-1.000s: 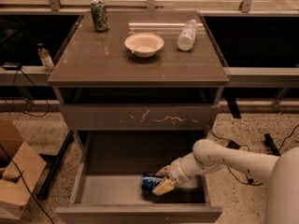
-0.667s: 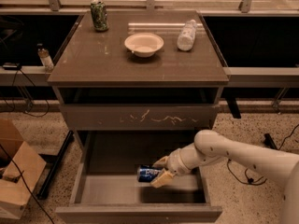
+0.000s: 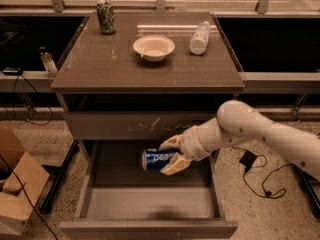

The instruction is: Pick pepsi can from middle drawer and place on counter

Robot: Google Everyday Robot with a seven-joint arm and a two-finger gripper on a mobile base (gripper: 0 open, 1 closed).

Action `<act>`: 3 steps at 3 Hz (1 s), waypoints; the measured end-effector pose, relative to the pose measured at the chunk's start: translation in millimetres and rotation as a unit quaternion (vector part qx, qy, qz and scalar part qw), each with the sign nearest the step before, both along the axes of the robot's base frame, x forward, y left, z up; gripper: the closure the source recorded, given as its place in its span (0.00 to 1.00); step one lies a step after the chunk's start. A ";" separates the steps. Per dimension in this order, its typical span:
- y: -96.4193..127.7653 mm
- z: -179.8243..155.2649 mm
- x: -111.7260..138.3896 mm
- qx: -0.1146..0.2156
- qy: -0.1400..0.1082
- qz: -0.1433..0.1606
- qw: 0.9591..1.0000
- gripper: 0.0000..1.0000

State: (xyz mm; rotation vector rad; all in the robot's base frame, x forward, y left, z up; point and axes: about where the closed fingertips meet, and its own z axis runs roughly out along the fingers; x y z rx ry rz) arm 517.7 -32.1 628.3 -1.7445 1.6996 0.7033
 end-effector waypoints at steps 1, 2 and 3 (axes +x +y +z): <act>0.0 143.8 9.7 -0.002 -0.137 0.047 0.989 1.00; 4.7 255.2 12.8 -0.021 -0.235 0.077 0.969 1.00; 4.5 271.9 16.0 -0.019 -0.248 0.073 0.966 1.00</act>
Offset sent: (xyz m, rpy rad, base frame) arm 0.0175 0.0076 0.3954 -0.0909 -0.7199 0.2195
